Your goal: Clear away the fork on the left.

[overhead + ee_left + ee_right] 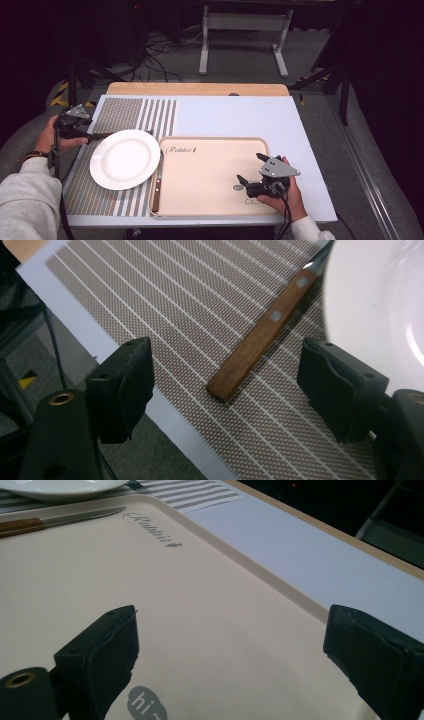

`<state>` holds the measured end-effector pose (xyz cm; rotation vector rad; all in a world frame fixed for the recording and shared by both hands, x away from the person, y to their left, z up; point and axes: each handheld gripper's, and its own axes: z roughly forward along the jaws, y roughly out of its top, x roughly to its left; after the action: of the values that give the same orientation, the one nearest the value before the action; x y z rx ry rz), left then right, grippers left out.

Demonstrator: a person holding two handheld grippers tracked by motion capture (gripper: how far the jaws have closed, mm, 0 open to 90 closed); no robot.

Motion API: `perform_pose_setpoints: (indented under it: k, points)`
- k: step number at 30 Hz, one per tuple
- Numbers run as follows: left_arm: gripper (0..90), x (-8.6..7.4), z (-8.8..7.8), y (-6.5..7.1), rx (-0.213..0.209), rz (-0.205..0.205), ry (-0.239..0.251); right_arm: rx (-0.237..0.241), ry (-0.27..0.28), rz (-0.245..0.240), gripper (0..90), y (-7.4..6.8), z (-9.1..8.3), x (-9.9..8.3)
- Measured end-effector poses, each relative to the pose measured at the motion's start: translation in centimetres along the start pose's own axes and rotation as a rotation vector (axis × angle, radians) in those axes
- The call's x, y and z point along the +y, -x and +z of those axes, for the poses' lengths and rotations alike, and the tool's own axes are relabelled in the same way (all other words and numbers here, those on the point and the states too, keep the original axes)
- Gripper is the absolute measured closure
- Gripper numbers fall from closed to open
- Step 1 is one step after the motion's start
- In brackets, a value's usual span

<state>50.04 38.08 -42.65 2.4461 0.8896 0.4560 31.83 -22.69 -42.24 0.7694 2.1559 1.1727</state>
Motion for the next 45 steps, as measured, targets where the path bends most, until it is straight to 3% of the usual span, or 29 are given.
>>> perform_pose_setpoints:
  k: [8,13,17,19,20,23,26,30,33,37,39,41,42,45]
  points:
    - [23.9,0.2,2.6,-0.7,-0.058,-0.013,-0.02,-0.016,-0.022,0.02,8.4,-0.2,-1.0,-0.8]
    - [22.6,0.5,3.6,-0.9,-0.066,-0.022,-0.009,-0.02,-0.037,0.017,8.4,-0.4,-1.2,-1.1]
    - [24.2,0.7,4.0,-0.8,-0.112,-0.017,0.015,-0.018,-0.042,0.015,8.5,-0.5,-1.4,-1.2]
    - [28.9,0.8,4.0,-0.7,-0.149,-0.011,0.027,-0.018,-0.042,0.018,8.5,-0.5,-1.4,-1.3]
    - [34.5,0.8,4.0,-0.7,-0.149,-0.011,0.027,-0.018,-0.042,0.018,8.5,-0.5,-1.4,-1.3]
    - [39.3,0.8,3.9,-0.5,-0.173,0.006,0.027,-0.016,-0.041,0.015,8.4,-0.5,-1.5,-1.3]
    - [54.8,1.0,3.7,-0.2,-0.198,0.02,0.018,-0.01,-0.04,0.014,8.4,-0.5,-1.5,-1.3]
    - [63.2,1.1,3.6,0.0,-0.192,0.035,0.008,0.0,-0.044,0.011,8.5,-0.6,-1.4,-1.3]
    - [74.7,1.2,3.5,0.2,-0.19,0.048,0.0,0.006,-0.048,0.005,8.5,-0.7,-1.2,-1.3]
    - [76.2,1.1,3.4,0.3,-0.174,0.038,0.005,0.01,-0.047,-0.002,8.5,-0.8,-1.2,-1.2]
    - [76.2,1.1,3.3,0.5,-0.126,0.04,0.007,0.006,-0.046,-0.003,8.5,-0.8,-1.3,-1.2]
    - [76.2,1.1,3.3,0.5,-0.123,0.036,0.013,0.007,-0.045,-0.001,8.5,-0.7,-1.3,-1.2]
    - [76.3,1.1,3.2,0.6,-0.096,0.04,0.013,0.006,-0.045,-0.002,8.5,-0.7,-1.3,-1.2]
    - [76.3,1.2,2.8,0.7,-0.073,0.024,0.037,0.004,-0.041,-0.006,8.5,-0.8,-1.4,-1.1]
